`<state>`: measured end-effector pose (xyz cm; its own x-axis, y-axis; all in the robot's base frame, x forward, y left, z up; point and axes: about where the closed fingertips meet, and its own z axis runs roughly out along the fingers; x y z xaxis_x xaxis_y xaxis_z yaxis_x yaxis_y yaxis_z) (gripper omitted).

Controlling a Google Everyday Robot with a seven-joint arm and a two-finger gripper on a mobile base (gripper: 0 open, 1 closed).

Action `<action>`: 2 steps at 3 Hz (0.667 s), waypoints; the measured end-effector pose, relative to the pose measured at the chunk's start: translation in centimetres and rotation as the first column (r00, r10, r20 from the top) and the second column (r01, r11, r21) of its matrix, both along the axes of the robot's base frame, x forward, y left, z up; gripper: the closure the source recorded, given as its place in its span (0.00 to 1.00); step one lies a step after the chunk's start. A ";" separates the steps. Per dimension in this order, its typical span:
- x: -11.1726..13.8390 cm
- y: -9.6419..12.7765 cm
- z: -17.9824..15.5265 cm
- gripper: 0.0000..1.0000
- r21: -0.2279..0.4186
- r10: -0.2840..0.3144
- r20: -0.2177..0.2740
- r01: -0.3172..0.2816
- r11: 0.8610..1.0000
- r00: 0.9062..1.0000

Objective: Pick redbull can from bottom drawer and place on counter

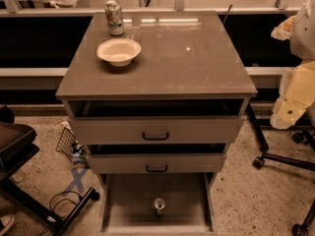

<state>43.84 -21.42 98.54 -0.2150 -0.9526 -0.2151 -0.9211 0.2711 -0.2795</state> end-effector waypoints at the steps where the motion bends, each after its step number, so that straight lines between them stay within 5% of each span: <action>1: 0.0 0.0 0.0 0.00 0.000 0.000 0.000 0.000 1.000 1.000; 2: -0.1 -1.0 -1.0 0.00 0.070 -0.013 0.012 0.012 0.997 1.000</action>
Offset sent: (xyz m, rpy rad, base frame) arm -0.0015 -0.0308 -0.0330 0.2070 -0.0204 -0.0375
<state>43.75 -22.40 97.53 -0.2240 -0.9323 -0.2841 -0.9138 0.3022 -0.2713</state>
